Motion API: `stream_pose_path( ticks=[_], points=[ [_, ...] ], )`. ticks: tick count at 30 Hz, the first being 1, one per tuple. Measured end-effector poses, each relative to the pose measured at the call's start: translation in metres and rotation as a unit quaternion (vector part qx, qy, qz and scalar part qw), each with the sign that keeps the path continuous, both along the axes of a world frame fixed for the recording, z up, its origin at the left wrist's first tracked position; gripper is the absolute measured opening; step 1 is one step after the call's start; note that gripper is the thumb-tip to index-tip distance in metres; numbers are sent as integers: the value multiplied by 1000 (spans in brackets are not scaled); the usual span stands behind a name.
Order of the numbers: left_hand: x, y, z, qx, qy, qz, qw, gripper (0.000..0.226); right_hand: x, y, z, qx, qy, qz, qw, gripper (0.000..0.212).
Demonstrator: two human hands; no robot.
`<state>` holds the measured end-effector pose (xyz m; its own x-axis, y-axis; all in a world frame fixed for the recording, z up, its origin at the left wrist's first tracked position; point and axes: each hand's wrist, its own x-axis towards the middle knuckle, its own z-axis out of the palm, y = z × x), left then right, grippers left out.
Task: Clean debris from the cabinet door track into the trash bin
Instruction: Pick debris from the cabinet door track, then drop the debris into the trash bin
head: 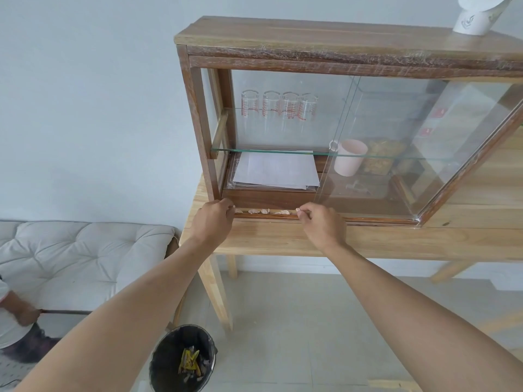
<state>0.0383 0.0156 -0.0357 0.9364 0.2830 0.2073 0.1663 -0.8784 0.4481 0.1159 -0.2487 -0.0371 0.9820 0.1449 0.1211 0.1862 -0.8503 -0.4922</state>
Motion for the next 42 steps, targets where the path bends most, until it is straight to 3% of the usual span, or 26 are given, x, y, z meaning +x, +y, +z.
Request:
stream_pose_path(
  ticks=[4, 17, 21, 33, 42],
  points=[
    [3, -5, 3, -12, -10, -7, 1000, 26, 1, 2, 1, 18, 3, 17, 1000, 21],
    [12, -7, 19, -4, 86, -21, 996, 27, -1, 11, -4, 70, 19, 31, 997, 19],
    [-1, -10, 24, -35, 48, -7, 998, 27, -9, 8, -4, 74, 25, 28, 997, 16],
    [-111, 16, 10, -103, 38, 47, 993, 21, -103, 30, -10, 93, 56, 55, 993, 23],
    [-217, 51, -77, -170, 105, 136, 970, 23, -190, 66, -71, 69, 126, 99, 985, 23]
  ],
)
